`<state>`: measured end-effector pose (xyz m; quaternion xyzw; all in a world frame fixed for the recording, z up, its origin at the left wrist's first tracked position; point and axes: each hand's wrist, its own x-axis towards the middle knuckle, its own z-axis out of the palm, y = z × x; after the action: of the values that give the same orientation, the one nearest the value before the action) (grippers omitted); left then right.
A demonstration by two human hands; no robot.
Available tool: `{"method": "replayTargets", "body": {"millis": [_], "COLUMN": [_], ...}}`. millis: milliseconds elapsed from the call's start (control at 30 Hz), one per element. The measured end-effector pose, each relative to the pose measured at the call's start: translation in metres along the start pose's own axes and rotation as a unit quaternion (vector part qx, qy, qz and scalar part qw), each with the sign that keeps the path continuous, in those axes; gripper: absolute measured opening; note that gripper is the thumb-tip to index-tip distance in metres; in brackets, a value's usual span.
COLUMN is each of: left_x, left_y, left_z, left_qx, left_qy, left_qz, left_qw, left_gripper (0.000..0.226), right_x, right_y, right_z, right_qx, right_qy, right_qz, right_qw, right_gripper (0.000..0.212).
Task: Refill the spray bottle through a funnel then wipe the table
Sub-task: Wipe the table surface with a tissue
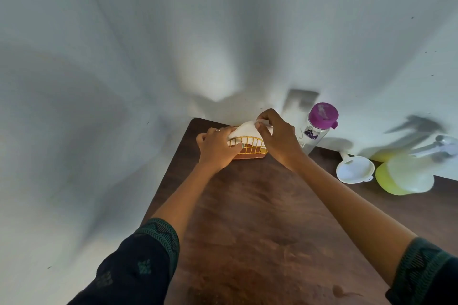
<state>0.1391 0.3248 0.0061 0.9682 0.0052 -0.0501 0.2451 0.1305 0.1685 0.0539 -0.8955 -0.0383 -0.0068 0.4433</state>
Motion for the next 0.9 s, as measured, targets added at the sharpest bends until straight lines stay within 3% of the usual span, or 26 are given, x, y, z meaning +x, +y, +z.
{"method": "replayTargets", "body": {"millis": [400,633,900], "left_x": [-0.003,-0.001,-0.009], "left_y": [-0.008,-0.018,-0.01], "left_z": [0.002,0.007,0.006], "left_qx": [-0.035,-0.046,-0.074], "left_qy": [0.0,-0.025,-0.012], "left_qz": [-0.082,-0.048,-0.068], "left_qw": [0.996,0.998,0.995], "left_gripper": [0.045,0.041,0.045], "right_x": [0.002,0.007,0.007], "right_y": [-0.026,-0.037,-0.039], "right_z": [-0.009,-0.012,-0.013], "right_qx": [0.071,0.092,0.103], "right_qy": [0.133,0.205,0.202], "right_qz": [-0.047,-0.054,-0.023], "right_qw": [0.987,0.973,0.974], "right_gripper": [0.015,0.015,0.017]}}
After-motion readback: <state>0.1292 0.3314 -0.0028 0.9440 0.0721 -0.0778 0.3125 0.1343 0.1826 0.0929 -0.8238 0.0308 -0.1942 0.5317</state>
